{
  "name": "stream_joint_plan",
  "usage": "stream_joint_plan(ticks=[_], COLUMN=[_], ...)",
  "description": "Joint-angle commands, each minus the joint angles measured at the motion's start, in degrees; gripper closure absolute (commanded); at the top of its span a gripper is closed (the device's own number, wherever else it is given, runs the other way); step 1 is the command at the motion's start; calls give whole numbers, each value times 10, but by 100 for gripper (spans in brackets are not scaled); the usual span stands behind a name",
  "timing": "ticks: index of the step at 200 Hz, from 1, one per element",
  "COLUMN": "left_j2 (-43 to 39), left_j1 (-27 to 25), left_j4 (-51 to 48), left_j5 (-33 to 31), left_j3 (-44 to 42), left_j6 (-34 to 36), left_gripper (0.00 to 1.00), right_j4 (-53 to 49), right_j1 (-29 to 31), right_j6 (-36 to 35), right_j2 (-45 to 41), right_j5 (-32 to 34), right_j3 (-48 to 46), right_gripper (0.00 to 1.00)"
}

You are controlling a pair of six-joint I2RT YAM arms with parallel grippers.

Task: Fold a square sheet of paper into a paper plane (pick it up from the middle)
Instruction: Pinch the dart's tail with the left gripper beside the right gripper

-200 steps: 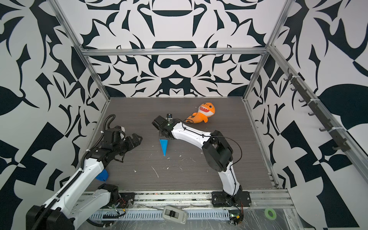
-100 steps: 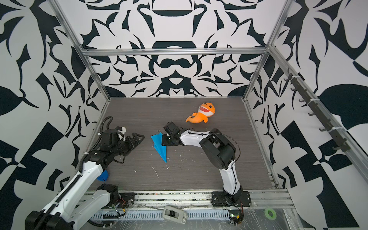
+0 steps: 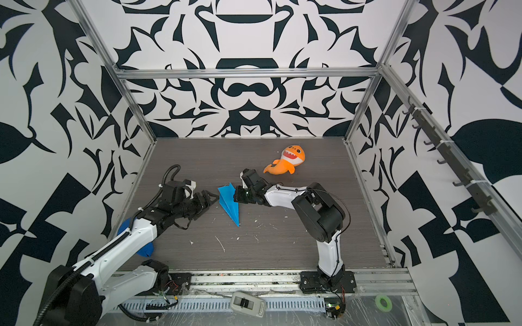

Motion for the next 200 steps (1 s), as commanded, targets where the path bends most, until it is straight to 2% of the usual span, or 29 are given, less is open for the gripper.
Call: stream_joint_plan(ticks=[1, 16, 32, 73, 107, 200], left_j2=[27, 56, 89, 170, 207, 291], left_j1=[-33, -53, -69, -79, -79, -79], left_j4=[16, 30, 44, 74, 69, 124], left_j5=[-49, -58, -62, -71, -86, -52], left_j3=[26, 33, 41, 58, 66, 82], left_j6=[-21, -29, -34, -33, -29, -30], left_gripper=[21, 25, 34, 48, 50, 57], right_j4=[9, 4, 1, 2, 4, 12], right_j1=[-2, -2, -2, -2, -3, -8], right_j6=[-10, -13, -14, -15, -15, -8], right_j2=[-20, -20, -19, -19, -17, -18], right_j5=[-12, -9, -9, -10, -11, -11], right_j3=[-5, -7, -8, -13, -12, -23], right_gripper=[98, 98, 98, 98, 98, 98])
